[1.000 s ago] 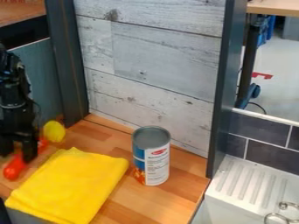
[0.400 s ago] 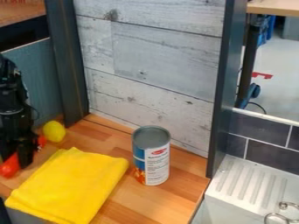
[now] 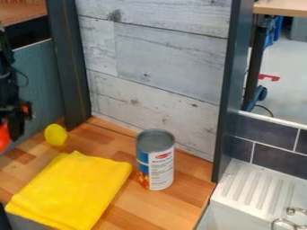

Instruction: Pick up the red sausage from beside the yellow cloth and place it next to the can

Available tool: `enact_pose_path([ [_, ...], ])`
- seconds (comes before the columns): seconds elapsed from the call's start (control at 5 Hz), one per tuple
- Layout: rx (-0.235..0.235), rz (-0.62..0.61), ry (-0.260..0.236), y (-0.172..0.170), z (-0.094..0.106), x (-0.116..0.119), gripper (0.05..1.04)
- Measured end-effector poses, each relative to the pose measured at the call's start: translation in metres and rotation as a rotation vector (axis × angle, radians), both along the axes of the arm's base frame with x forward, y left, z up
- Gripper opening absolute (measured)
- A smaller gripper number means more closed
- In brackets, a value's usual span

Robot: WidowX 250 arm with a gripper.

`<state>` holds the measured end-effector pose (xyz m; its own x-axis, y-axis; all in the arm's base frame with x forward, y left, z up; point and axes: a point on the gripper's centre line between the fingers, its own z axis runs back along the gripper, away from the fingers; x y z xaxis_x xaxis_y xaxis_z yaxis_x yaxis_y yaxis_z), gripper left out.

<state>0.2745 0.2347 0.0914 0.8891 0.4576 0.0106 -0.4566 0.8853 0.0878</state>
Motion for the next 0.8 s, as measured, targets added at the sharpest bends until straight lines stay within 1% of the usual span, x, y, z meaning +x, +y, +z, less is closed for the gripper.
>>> enact_pose_path([
  [0.2, 0.022, 0.204, -0.032, -0.034, 0.031, 0.007, 0.562],
  [0.4, -0.083, 0.457, -0.042, -0.073, 0.036, 0.029, 0.562],
  [0.6, -0.167, 0.656, -0.126, -0.099, 0.025, 0.050, 0.562],
  [0.8, -0.139, 0.742, -0.208, -0.112, 0.019, 0.067, 0.562],
])
